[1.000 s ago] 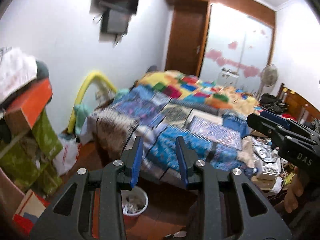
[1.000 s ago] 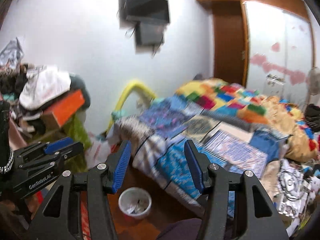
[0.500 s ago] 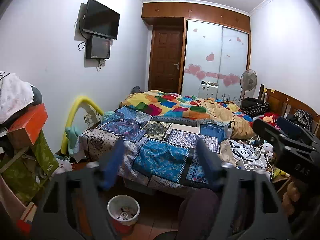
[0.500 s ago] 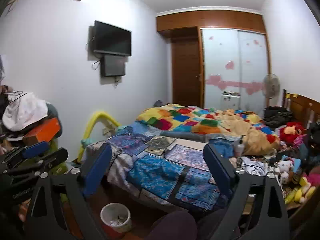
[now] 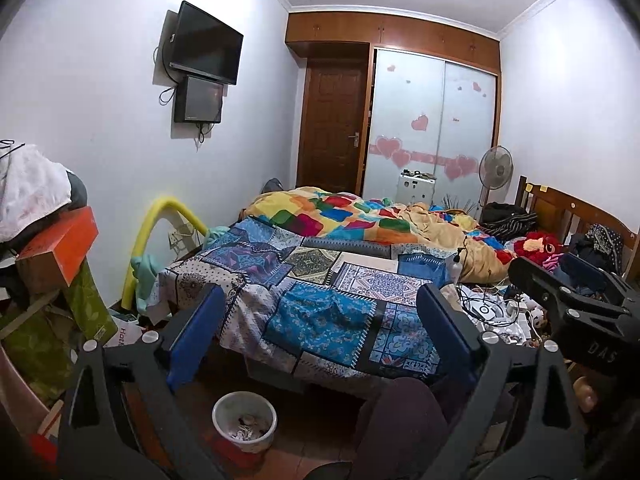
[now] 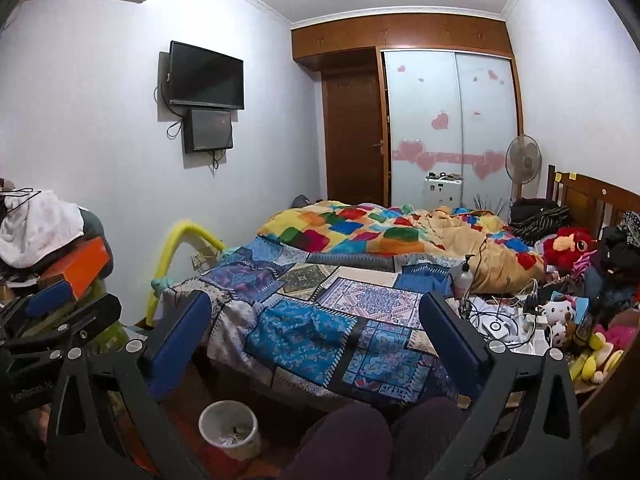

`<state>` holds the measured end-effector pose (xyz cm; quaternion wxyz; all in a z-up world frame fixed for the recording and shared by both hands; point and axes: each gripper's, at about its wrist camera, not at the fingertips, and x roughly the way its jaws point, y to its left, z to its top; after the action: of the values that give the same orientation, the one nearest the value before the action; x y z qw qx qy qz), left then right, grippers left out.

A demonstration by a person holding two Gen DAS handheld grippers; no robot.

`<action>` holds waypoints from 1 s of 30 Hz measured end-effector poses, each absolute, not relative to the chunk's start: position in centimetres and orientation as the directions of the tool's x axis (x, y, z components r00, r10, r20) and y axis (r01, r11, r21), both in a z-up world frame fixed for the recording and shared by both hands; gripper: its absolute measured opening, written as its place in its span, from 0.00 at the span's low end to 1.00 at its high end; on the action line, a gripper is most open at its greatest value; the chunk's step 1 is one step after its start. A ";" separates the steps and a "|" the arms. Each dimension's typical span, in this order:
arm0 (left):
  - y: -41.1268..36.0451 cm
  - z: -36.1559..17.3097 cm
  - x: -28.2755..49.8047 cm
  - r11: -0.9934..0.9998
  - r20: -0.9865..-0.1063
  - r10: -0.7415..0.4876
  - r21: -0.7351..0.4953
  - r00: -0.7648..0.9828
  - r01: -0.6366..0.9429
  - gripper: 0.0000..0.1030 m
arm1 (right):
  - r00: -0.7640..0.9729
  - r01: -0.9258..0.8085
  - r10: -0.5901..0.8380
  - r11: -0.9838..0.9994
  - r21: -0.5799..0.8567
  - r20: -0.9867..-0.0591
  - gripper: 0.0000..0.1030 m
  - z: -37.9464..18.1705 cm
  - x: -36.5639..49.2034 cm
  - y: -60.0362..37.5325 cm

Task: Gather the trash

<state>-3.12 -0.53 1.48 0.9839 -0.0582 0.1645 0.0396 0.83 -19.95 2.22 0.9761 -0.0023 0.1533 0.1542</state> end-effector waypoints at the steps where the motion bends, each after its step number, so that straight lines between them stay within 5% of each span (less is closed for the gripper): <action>1: -0.7 1.5 -3.2 0.990 -0.329 0.059 -0.102 0.942 -0.098 0.94 | 0.905 -0.302 0.300 0.952 0.043 -0.301 1.00 2.2 0.7 -20.0; 30: -1.0 0.8 -3.1 0.990 -0.343 0.053 -0.107 0.938 -0.095 0.94 | 0.887 -0.310 0.307 0.949 0.046 -0.345 1.00 2.2 0.6 -19.5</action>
<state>-3.09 -0.96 0.76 0.9825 -0.0610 0.1720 0.0379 0.58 -19.54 2.24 0.9713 -0.0051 0.1770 0.1588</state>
